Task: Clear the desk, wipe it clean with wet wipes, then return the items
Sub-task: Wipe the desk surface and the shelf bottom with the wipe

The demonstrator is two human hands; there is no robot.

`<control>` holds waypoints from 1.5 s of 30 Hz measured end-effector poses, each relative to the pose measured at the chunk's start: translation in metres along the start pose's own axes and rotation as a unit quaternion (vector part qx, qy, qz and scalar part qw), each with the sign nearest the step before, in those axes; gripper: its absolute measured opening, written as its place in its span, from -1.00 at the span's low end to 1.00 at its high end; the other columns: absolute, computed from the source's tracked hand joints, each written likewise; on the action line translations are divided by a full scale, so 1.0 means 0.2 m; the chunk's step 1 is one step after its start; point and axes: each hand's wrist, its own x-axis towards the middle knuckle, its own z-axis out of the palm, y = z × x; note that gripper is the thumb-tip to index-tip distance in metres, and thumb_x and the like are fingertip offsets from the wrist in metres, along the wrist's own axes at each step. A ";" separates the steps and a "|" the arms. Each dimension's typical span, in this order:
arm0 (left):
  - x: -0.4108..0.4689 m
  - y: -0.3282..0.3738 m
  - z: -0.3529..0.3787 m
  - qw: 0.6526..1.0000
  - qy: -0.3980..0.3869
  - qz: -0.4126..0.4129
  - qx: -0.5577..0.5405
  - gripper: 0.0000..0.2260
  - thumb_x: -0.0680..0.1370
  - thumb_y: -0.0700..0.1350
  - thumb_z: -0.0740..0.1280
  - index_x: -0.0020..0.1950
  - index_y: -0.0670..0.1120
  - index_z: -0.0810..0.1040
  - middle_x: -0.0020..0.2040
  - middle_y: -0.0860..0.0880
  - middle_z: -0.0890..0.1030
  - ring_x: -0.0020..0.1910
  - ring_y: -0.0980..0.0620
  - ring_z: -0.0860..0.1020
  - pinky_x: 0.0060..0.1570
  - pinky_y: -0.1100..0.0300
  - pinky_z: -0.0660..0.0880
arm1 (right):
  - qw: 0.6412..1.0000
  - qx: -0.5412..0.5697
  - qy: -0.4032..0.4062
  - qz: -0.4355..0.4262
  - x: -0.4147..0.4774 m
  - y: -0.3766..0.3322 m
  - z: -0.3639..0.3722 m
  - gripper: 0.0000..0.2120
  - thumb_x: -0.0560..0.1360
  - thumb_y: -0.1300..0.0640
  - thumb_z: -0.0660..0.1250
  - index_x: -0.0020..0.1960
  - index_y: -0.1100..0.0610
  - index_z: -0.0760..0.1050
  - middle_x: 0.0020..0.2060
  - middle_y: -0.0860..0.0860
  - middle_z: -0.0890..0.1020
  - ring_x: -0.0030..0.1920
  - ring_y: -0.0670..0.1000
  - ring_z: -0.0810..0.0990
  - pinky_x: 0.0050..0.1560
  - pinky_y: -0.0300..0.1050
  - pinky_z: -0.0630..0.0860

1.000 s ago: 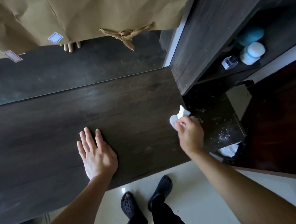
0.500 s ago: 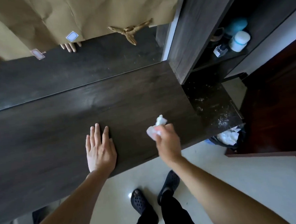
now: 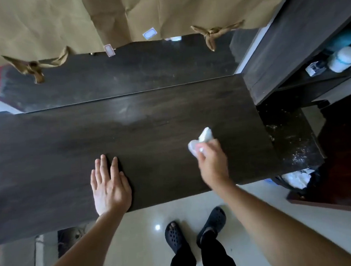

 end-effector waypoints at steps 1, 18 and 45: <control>0.00 0.00 0.00 1.000 -0.002 0.000 0.000 -0.55 0.55 -0.06 0.01 0.39 -0.17 0.37 0.48 -0.23 0.24 0.47 -0.22 0.16 0.44 -0.11 0.11 | 0.996 0.017 -0.051 -0.071 -0.10 -0.11 0.08 -0.87 0.49 0.14 0.25 -0.14 0.16 0.55 -0.13 0.11 0.51 -0.22 0.17 0.54 -0.30 -0.01 0.52; 0.03 -0.02 0.00 1.000 -0.018 0.014 0.000 -0.55 0.55 -0.10 0.01 0.40 -0.20 0.37 0.48 -0.26 0.23 0.49 -0.22 0.14 0.45 -0.10 0.07 | 0.947 -0.076 -0.174 -0.261 0.33 -0.43 0.38 -0.59 0.57 0.07 0.01 0.34 0.12 0.41 0.45 0.16 0.28 0.48 0.23 0.15 0.44 0.15 0.13; -0.09 -0.14 -0.08 0.993 -0.040 -0.113 -0.008 -0.56 0.52 -0.19 0.09 0.39 -0.25 0.35 0.47 -0.28 0.24 0.48 -0.25 0.15 0.44 -0.15 0.10 | 0.941 -0.220 -0.193 -0.169 0.16 0.05 0.02 -0.44 0.56 -0.13 -0.02 0.44 0.15 0.28 0.47 0.13 0.26 0.49 0.14 0.14 0.42 0.04 0.03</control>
